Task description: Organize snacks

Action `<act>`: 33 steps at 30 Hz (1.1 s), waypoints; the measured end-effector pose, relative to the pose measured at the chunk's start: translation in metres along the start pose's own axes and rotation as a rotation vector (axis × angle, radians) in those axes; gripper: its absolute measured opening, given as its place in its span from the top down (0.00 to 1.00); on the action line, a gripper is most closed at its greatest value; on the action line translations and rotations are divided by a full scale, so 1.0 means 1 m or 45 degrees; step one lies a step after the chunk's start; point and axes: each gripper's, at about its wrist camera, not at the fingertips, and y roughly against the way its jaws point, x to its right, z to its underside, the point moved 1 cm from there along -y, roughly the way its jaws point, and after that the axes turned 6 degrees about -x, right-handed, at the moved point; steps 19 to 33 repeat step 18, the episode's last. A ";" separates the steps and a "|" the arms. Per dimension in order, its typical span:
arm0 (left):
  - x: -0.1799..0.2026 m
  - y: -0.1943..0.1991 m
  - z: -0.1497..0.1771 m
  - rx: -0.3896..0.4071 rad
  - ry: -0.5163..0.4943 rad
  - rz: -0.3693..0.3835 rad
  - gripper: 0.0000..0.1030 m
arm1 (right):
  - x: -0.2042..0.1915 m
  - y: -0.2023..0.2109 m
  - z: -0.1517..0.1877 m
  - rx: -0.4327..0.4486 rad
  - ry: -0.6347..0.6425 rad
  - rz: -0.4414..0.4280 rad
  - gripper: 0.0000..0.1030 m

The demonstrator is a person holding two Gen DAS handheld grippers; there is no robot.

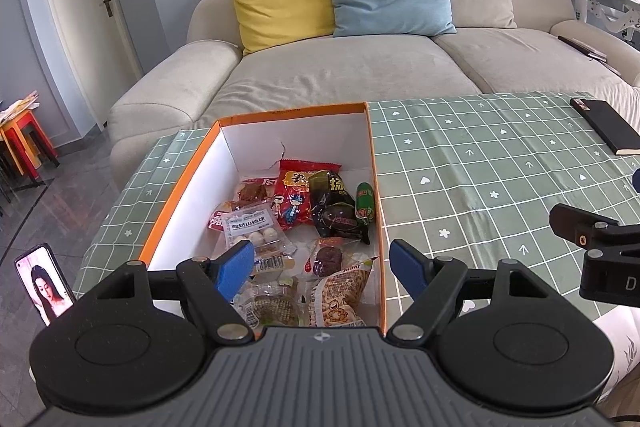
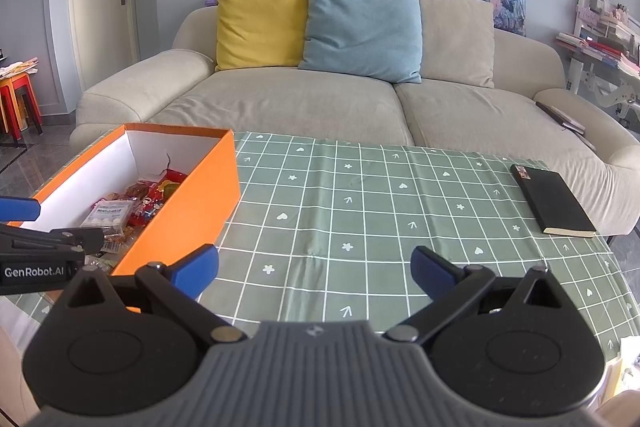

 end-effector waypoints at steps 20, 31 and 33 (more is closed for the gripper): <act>0.000 -0.002 0.001 -0.008 -0.002 -0.001 0.12 | -0.001 -0.003 0.002 -0.004 -0.003 0.000 0.04; 0.000 -0.002 0.001 -0.008 -0.002 -0.001 0.12 | -0.001 -0.003 0.002 -0.004 -0.003 0.000 0.04; 0.000 -0.002 0.001 -0.008 -0.002 -0.001 0.12 | -0.001 -0.003 0.002 -0.004 -0.003 0.000 0.04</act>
